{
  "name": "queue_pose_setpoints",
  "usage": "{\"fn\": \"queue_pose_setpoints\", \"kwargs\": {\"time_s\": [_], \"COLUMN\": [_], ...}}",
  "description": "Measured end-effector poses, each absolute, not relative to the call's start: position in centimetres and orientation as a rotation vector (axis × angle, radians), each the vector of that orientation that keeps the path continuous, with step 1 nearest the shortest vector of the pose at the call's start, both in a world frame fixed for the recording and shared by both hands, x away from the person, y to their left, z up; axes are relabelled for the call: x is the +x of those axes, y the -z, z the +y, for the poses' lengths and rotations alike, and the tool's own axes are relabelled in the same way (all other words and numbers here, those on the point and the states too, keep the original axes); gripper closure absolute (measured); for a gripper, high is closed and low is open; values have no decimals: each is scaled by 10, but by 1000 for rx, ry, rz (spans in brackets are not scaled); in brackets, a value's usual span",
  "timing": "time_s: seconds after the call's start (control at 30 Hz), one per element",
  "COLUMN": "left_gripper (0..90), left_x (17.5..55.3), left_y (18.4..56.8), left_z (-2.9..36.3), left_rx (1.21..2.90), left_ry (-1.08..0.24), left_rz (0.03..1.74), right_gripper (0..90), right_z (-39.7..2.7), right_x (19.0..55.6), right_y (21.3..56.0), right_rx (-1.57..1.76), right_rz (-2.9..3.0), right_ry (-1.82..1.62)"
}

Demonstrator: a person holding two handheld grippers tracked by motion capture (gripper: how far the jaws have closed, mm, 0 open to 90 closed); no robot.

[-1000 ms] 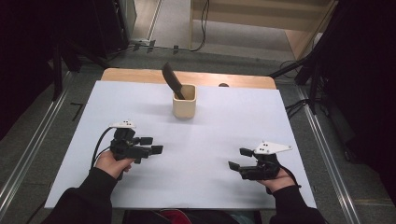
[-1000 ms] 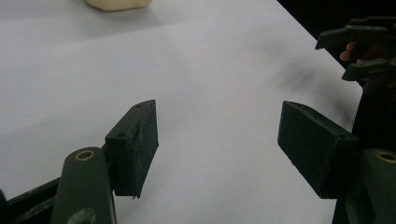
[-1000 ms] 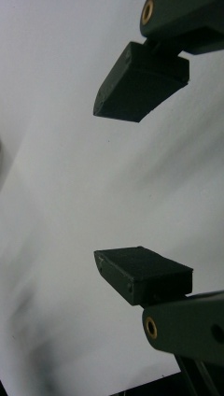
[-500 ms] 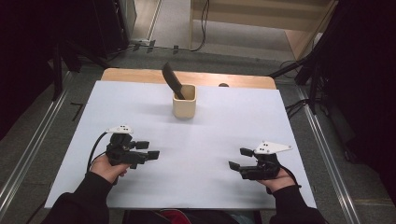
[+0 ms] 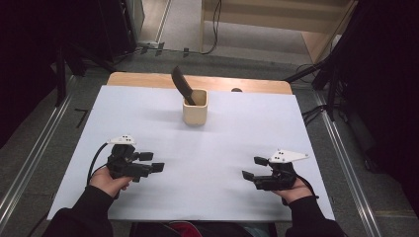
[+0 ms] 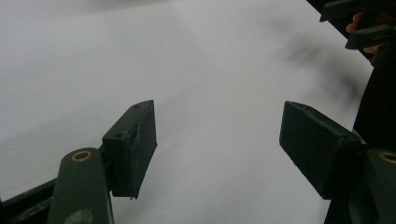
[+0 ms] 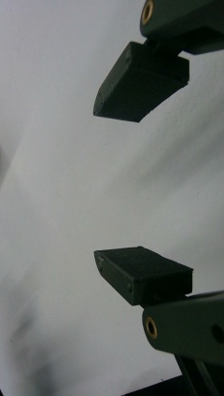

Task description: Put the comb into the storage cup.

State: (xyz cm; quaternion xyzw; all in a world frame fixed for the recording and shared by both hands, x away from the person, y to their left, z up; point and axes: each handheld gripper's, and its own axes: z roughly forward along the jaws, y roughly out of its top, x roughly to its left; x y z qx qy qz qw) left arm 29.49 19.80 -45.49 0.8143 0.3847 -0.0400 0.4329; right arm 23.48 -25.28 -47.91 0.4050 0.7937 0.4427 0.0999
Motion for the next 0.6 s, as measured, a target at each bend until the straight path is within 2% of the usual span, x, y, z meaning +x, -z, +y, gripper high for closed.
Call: {"fn": "queue_pose_setpoints", "kwargs": {"time_s": [0.6], "left_gripper": [283], "left_x": [296], "left_y": [457], "left_z": [197], "left_rx": [2053], "left_ry": [105], "left_rz": [954], "right_gripper": [248], "right_z": [-252], "right_x": [235], "right_y": [479], "right_rx": [1194], "right_rz": [2357], "right_ry": [-1303]}}
